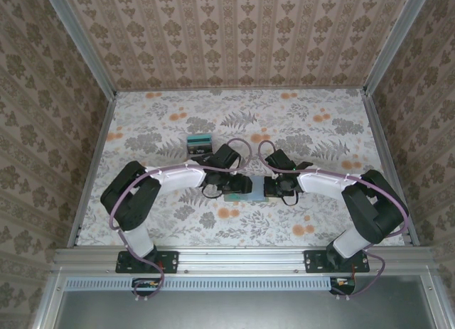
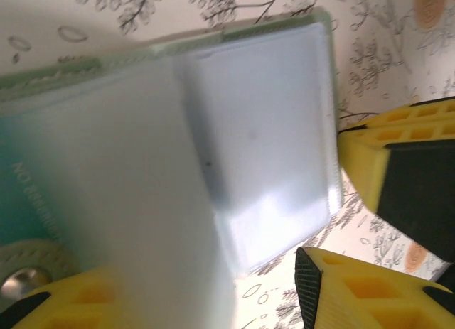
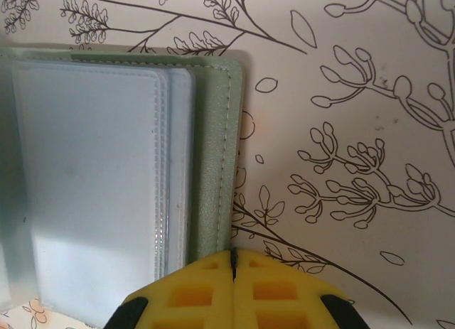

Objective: Take the credit cards out of the card holder

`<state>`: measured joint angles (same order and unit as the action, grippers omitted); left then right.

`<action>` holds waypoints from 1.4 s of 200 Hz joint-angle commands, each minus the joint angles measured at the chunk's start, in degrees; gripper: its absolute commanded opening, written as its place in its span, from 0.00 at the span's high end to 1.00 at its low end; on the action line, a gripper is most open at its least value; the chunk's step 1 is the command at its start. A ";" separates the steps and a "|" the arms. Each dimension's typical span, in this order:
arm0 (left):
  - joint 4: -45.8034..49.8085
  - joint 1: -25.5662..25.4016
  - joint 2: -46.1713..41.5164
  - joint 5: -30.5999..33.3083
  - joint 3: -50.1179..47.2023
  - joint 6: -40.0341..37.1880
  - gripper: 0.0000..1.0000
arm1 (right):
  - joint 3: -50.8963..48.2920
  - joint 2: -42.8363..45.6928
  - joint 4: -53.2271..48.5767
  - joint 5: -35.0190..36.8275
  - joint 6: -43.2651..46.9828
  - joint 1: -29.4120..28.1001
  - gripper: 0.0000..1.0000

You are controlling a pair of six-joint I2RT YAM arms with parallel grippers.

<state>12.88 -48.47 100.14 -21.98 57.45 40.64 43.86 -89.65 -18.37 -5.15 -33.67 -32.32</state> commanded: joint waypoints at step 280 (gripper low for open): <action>-0.08 6.53 -6.36 1.76 -7.70 -3.42 0.92 | 7.68 -4.10 9.28 -17.96 -6.75 -1.08 0.82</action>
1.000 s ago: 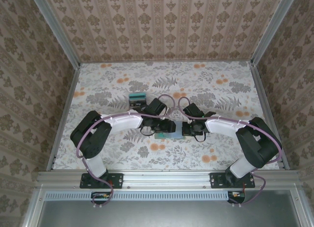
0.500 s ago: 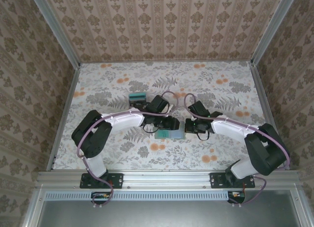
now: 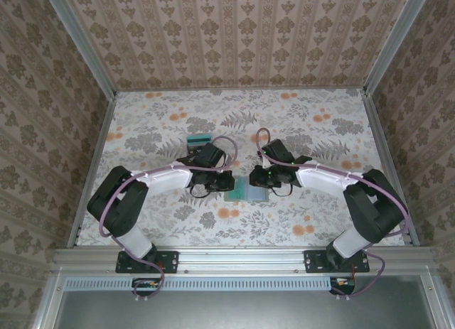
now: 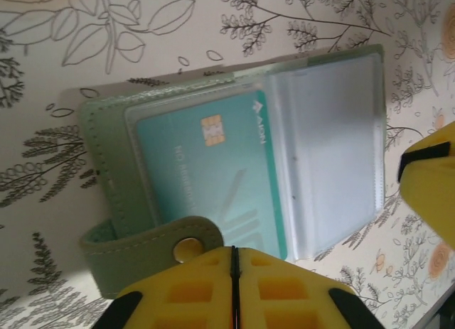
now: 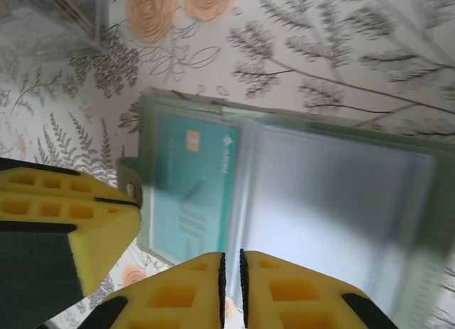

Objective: Take the credit cards out of the card holder

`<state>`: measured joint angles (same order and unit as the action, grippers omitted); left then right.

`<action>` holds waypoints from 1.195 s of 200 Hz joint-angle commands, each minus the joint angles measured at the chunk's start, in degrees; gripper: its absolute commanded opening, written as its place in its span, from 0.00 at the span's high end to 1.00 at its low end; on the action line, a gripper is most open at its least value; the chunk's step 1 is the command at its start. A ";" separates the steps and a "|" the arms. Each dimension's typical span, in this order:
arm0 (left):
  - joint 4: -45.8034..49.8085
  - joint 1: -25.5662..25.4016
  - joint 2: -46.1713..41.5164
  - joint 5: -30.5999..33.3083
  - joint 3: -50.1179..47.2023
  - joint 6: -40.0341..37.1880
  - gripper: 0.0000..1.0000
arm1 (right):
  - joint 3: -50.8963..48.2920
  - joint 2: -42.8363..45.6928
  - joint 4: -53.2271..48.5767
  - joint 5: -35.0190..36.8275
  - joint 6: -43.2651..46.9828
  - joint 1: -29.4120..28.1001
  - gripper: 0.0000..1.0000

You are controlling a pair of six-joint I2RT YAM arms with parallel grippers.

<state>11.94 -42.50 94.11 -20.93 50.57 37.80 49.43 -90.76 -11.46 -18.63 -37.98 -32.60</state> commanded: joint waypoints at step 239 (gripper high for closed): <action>-0.76 0.11 3.38 -0.26 -2.93 1.53 0.94 | 4.34 -12.24 1.55 -6.67 -5.02 -2.16 0.96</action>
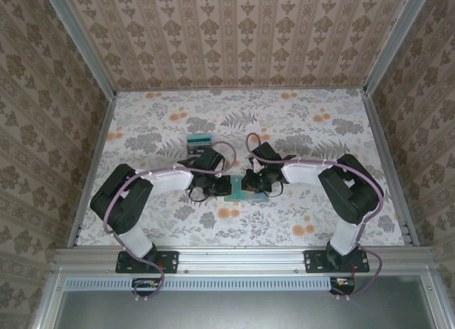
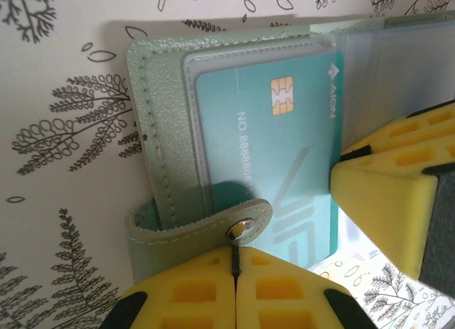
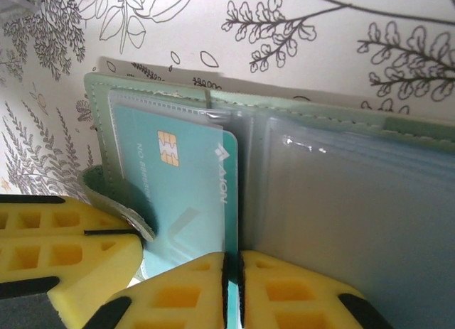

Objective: Take the credit cards out of the card holder

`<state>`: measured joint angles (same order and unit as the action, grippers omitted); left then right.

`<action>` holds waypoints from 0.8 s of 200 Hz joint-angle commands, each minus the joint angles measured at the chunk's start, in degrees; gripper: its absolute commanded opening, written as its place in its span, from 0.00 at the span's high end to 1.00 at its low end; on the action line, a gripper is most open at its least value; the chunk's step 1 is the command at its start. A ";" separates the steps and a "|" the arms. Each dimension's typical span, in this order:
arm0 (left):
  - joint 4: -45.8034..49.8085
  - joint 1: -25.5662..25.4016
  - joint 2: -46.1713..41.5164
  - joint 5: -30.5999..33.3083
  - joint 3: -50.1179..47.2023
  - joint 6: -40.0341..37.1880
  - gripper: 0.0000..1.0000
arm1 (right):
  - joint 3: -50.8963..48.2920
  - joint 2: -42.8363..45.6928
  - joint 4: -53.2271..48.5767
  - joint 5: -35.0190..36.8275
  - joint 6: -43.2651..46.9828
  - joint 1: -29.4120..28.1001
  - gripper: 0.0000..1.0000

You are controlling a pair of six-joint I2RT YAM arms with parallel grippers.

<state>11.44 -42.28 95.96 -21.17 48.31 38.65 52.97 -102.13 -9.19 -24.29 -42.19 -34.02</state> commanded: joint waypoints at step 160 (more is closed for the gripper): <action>1.20 0.71 1.34 0.78 -0.89 0.67 0.98 | -3.69 3.32 -0.76 -0.54 -0.12 2.82 0.75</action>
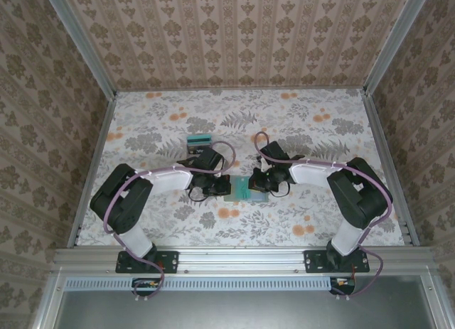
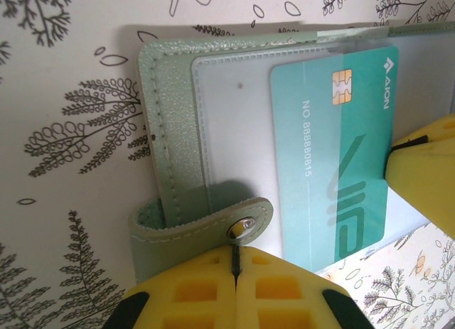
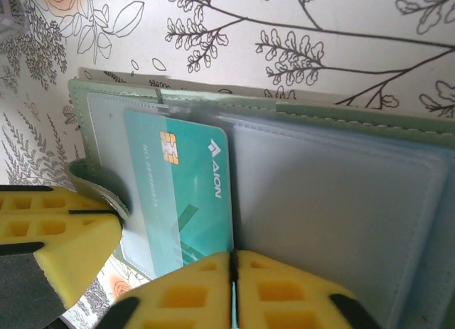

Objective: Take the credit cards out of the card holder

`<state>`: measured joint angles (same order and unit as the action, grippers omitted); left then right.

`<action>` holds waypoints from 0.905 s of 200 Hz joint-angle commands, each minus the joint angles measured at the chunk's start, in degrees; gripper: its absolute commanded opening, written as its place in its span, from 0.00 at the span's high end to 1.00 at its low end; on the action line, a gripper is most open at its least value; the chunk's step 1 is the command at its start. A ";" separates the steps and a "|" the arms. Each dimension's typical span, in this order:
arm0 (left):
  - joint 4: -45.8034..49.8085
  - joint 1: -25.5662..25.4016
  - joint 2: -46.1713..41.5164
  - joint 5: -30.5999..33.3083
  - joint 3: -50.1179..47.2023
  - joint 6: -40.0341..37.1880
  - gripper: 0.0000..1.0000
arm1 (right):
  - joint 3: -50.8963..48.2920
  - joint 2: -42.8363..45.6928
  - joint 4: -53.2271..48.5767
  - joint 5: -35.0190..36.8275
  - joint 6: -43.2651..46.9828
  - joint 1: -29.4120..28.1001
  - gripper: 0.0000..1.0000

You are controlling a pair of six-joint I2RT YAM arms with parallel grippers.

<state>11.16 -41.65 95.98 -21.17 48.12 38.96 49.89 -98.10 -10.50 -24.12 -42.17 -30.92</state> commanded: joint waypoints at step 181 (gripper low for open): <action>2.64 0.23 0.96 0.95 -0.59 -0.37 0.99 | -7.36 4.75 -1.92 1.26 2.99 5.29 0.95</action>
<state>11.14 -41.89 96.05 -21.17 48.12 38.96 45.63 -95.79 -7.33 -25.74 -41.52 -27.79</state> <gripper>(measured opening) 0.046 0.062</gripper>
